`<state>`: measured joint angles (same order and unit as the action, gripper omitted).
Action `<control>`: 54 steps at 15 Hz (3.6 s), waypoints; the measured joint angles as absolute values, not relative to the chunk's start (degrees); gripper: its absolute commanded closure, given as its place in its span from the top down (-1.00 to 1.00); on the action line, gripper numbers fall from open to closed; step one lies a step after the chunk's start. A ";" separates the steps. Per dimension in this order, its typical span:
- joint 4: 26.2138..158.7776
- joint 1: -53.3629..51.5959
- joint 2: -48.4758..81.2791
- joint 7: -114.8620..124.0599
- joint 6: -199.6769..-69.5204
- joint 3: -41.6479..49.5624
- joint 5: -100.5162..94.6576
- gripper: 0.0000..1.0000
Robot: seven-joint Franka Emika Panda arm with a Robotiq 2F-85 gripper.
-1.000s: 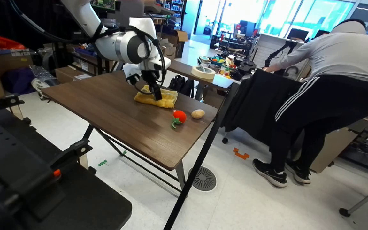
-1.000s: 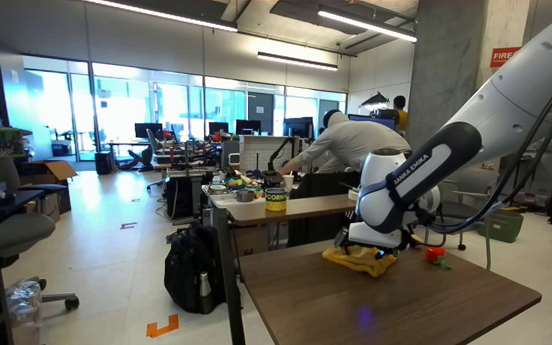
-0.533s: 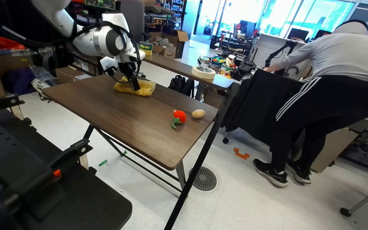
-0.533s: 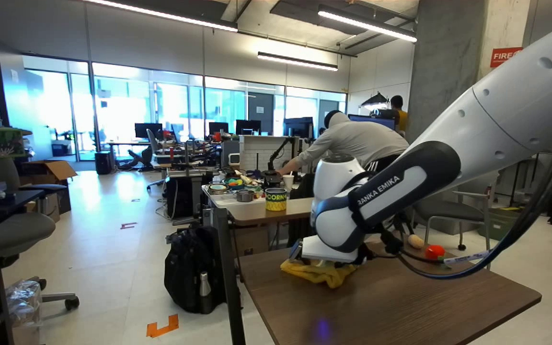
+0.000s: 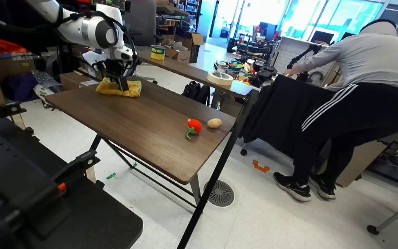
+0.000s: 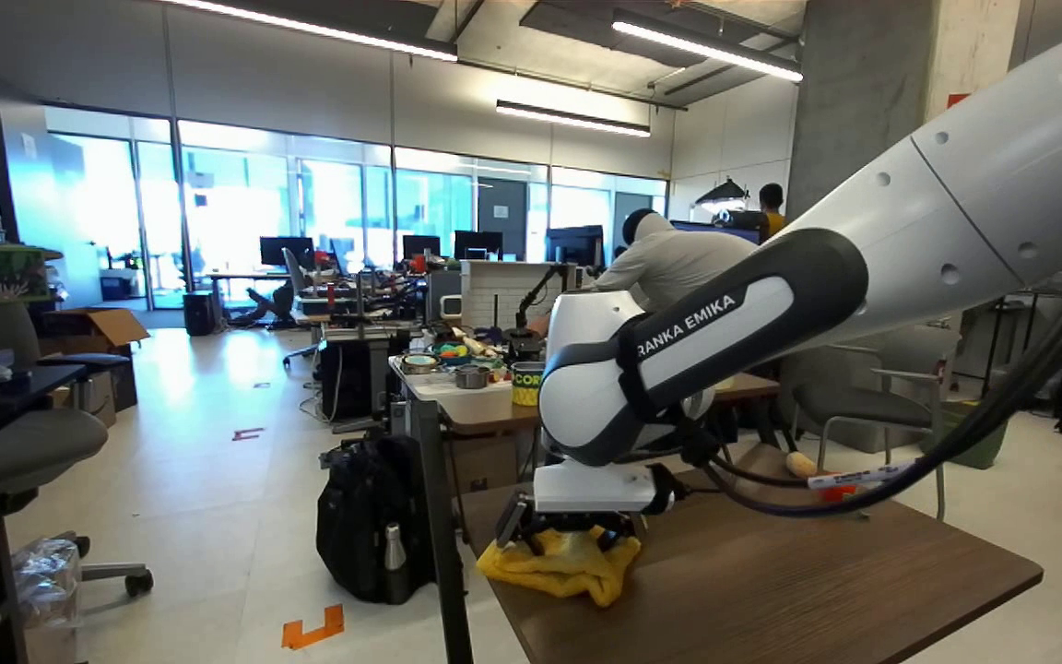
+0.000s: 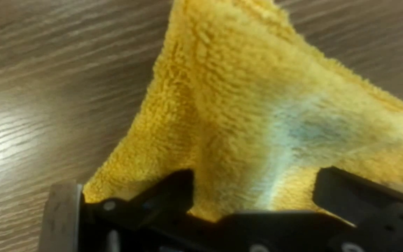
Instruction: Wipe the table
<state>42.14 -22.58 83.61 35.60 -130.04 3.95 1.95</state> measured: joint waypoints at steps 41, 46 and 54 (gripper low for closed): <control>106.32 -16.80 53.31 25.40 -163.02 15.52 -10.50 1.00; 105.70 -17.74 53.16 25.45 -163.02 13.87 -7.39 1.00; 105.91 -10.86 52.05 14.98 -160.74 2.10 -5.05 1.00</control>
